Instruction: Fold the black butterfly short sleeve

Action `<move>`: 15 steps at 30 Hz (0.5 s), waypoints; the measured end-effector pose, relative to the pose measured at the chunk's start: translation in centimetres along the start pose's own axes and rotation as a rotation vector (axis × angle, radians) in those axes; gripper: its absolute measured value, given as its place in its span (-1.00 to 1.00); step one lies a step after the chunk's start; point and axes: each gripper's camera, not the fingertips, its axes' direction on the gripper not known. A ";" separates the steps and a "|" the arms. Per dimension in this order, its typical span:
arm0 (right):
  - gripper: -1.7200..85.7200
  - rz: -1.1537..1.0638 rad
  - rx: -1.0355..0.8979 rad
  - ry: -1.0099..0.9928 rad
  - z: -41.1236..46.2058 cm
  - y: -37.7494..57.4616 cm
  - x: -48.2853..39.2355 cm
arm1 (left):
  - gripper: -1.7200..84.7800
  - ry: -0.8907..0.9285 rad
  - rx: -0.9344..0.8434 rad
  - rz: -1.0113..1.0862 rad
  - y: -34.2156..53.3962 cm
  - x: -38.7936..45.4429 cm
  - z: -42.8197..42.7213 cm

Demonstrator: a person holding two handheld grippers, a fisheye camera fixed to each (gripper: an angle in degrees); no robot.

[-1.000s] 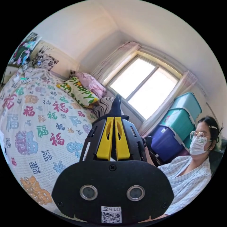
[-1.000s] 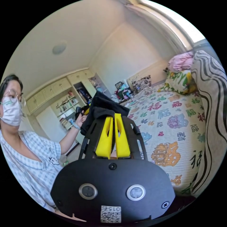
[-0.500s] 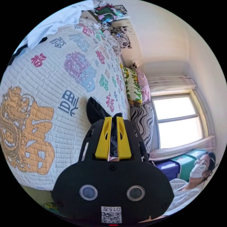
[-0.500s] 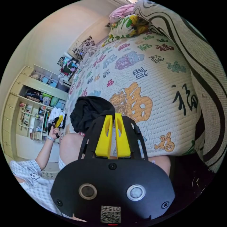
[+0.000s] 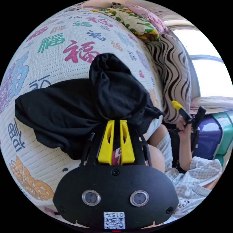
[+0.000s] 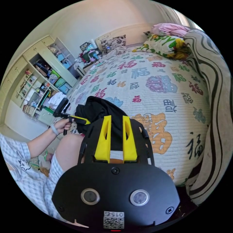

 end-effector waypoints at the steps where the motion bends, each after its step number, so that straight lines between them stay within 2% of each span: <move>1: -0.77 -0.021 -0.018 -0.035 0.1 -0.2 0.0 | -0.90 0.063 0.014 0.002 -0.8 -0.4 -0.2; 4: -0.76 -0.071 -0.023 -0.135 -0.1 -0.2 0.3 | -0.94 0.139 0.135 0.060 -2.1 0.1 -2.8; 8: -0.72 -0.143 -0.005 -0.215 -0.2 -0.7 0.0 | -0.95 0.418 0.376 0.172 -4.7 2.0 -7.8; 12: -0.66 -0.252 0.005 -0.221 0.1 -2.4 -1.9 | -0.95 0.471 0.393 0.285 -7.7 5.3 -8.6; 15: -0.67 -0.309 -0.005 -0.229 0.7 -4.0 -3.5 | -0.93 0.596 0.357 0.328 -10.1 7.7 -6.9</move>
